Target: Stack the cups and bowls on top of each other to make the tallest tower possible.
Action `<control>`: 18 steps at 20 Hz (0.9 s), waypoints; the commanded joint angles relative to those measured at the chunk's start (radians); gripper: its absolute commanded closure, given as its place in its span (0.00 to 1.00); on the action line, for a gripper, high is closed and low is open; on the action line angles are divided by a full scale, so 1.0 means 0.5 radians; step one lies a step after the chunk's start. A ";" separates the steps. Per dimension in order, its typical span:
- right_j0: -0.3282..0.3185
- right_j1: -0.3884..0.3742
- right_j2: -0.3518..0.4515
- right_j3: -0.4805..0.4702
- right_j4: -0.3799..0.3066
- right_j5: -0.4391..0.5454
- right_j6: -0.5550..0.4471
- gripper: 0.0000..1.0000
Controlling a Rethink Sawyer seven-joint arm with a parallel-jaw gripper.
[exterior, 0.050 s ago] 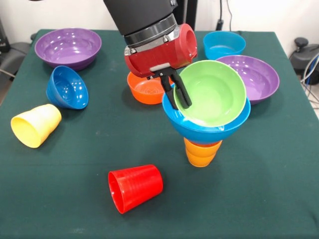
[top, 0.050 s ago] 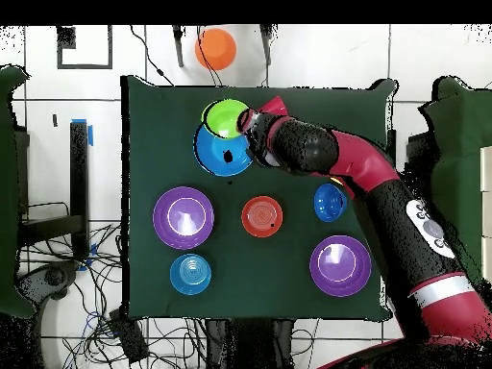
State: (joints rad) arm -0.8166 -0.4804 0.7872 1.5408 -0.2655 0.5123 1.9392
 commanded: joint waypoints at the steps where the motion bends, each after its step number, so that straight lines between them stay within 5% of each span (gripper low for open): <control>1: 0.073 0.026 -0.048 -0.053 -0.094 -0.010 -0.094 1.00; 18: 0.137 -0.020 -0.127 0.010 -0.150 -0.076 -0.015 1.00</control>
State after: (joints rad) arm -0.8021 -0.4868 0.7846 1.5409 -0.2707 0.5123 1.9392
